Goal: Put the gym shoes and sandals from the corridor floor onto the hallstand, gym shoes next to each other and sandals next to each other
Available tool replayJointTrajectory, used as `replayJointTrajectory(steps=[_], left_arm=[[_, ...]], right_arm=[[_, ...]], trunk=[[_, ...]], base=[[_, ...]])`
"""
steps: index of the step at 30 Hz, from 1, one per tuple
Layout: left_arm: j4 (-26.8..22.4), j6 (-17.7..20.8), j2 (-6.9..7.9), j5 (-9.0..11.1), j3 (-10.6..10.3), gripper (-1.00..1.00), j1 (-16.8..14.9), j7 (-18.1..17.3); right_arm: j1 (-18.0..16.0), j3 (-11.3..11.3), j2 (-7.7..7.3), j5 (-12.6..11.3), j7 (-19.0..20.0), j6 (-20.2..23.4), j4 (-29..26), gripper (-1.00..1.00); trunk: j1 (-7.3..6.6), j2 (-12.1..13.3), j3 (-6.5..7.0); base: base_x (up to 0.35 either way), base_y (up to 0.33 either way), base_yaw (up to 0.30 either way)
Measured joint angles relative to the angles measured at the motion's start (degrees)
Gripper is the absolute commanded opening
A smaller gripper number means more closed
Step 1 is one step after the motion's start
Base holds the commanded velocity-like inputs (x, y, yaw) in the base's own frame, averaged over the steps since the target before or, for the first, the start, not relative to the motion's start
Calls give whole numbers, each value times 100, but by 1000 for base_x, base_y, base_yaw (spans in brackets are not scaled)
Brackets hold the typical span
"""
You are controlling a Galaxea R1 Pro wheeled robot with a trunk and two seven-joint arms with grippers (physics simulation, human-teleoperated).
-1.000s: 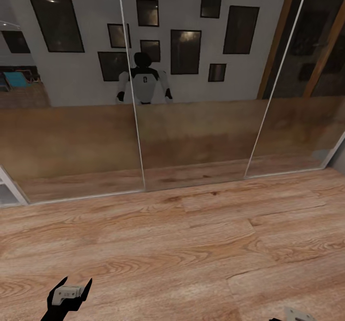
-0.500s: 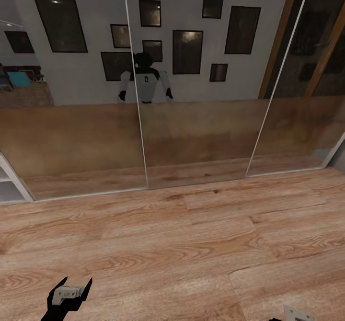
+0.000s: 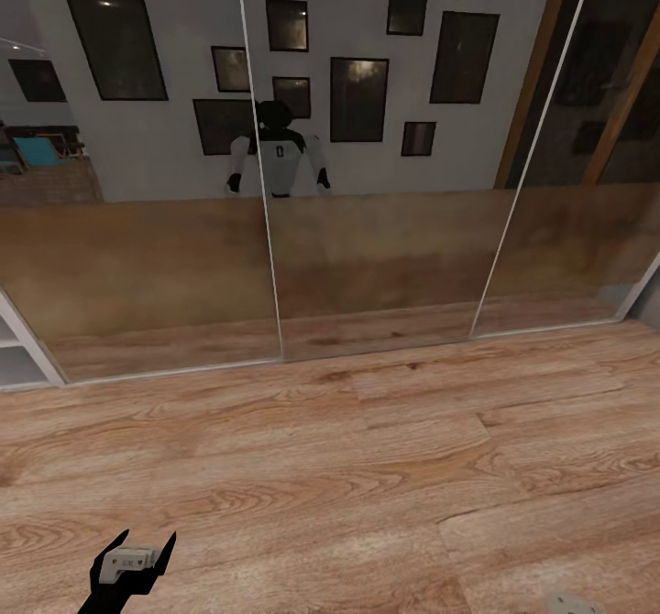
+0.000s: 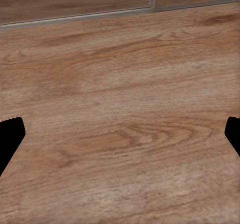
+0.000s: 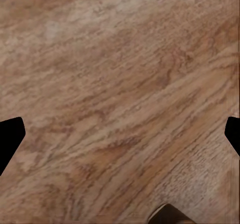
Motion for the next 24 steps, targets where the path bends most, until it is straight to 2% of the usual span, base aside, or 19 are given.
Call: replayJointTrajectory(steps=[1,2,3,5,6,7,9,10,13,17,20,24], left_arm=[[0,0,0,0,0,100,0,0],[-1,-1,0,0,7,100,1,0],[0,-1,0,0,6,100,0,0],[-1,-2,0,-1,11,100,1,0],[0,-2,0,0,10,100,0,0],[-1,-3,0,1,13,100,1,-1],[-1,-3,0,2,16,100,1,-1],[0,-4,0,3,14,100,0,-1],[-6,-6,1,2,18,100,1,-1],[-6,-7,0,3,16,100,0,-3],[-8,-7,0,4,18,100,1,-3],[-8,-8,0,3,18,100,0,0]], right_arm=[[0,2,-1,1,0,4,0,100],[5,21,-124,-4,-2,323,-4,100],[5,24,-132,0,-2,335,-4,100],[15,39,-382,-2,1,722,-5,100],[15,38,-390,1,1,728,-5,100],[35,44,-526,0,6,878,-4,100],[190,46,-786,-1,24,1100,0,100],[194,50,-793,4,25,1103,-1,100],[611,69,-1017,26,120,1292,2,100],[884,172,-1106,148,281,1366,2,100],[1185,439,-1181,461,531,1429,3,100],[1336,598,-1216,670,691,1456,3,100]], trunk=[[0,0,0],[0,0,0],[0,0,0],[0,0,0],[0,0,0],[0,0,0],[0,0,0],[0,0,0],[0,0,-1],[0,0,0],[0,0,0],[0,0,0]], base=[[-2,1,0],[-2,1,0],[-1,1,0],[-1,0,0],[0,0,0],[0,0,0],[0,0,0],[0,0,0],[0,0,0],[0,0,0],[0,0,0],[0,0,0]])
